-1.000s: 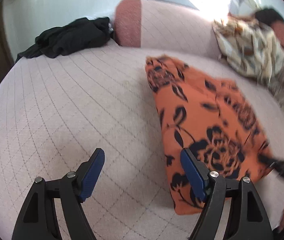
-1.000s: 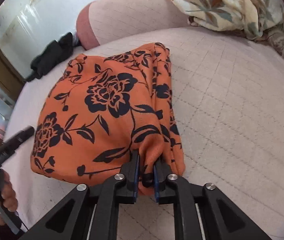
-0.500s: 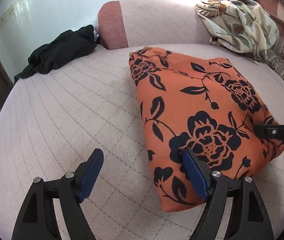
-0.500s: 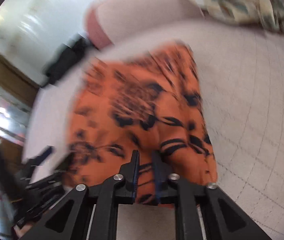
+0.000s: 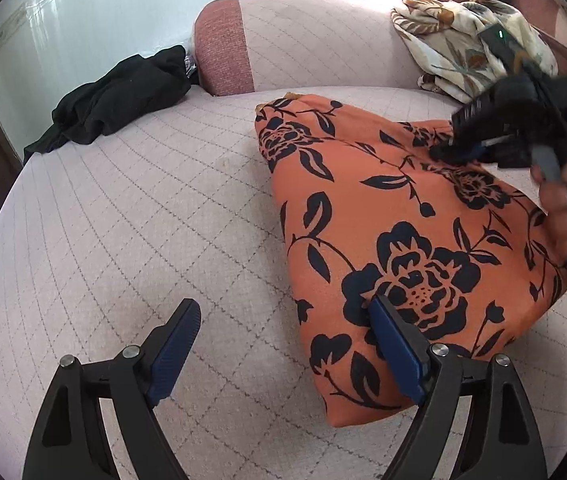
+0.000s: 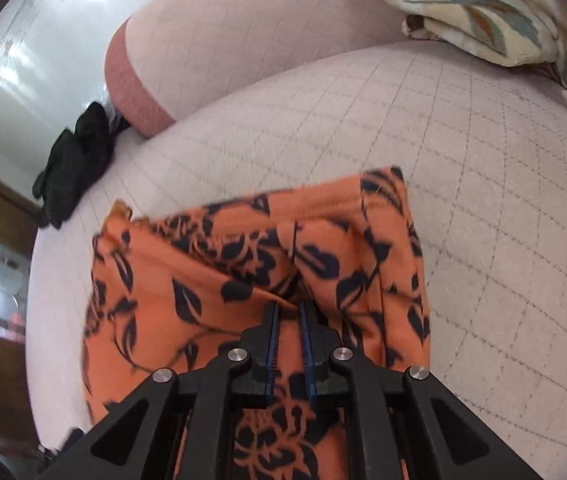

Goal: Fold small clothes

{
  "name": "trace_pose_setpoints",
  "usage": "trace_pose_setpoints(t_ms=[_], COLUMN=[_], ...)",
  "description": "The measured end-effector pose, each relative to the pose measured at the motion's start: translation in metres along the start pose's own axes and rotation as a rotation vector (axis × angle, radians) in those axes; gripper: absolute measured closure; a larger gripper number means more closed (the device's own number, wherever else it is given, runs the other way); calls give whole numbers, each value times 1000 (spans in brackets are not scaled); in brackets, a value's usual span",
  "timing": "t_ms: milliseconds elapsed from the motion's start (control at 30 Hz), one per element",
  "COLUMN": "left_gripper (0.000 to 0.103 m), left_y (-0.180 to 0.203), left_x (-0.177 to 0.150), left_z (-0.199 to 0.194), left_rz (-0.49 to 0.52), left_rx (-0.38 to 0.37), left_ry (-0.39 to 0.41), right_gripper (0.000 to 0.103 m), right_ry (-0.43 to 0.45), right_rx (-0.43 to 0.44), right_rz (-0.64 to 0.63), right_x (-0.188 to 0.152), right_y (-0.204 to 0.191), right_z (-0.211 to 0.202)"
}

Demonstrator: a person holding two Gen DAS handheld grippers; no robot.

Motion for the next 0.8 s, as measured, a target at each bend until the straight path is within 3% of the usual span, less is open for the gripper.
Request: trace_pose_setpoints(t_ms=[100, 133, 233, 300, 400, 467, 633, 800], left_gripper=[16, 16, 16, 16, 16, 16, 16, 16], left_y=[-3, -3, -2, 0, 2, 2, 1, 1], left_x=[-1, -1, -3, -3, -4, -4, -2, -4], left_z=[0, 0, -1, -2, -3, -3, -4, -6], left_rz=[-11, -15, -17, -1, 11, 13, 15, 3], left_rx=[-11, -13, -8, 7, 16, 16, 20, 30], left_ry=[-6, -7, -6, 1, 8, 9, 11, 19], right_gripper=[87, 87, 87, 87, 89, 89, 89, 88], right_ry=[93, 109, 48, 24, -68, -37, 44, 121], right_rx=[-40, -13, 115, 103, 19, 21, 82, 102], right_rz=[-24, -33, -64, -113, -105, -103, -89, -159], right_x=[17, 21, 25, 23, 18, 21, 17, -29], right_y=[-12, -18, -41, -59, -67, -62, -53, -39], right_z=[-26, -32, -33, -22, 18, 30, -18, -81])
Point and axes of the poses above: each gripper's, at about its wrist camera, not at the fingertips, and z roughly the way its jaws point, y to its right, x to its top, the point moved 1 cm from there along z, roughly the way its jaws point, and after that the axes turned 5 degrees about -y, right-handed, at the moved point
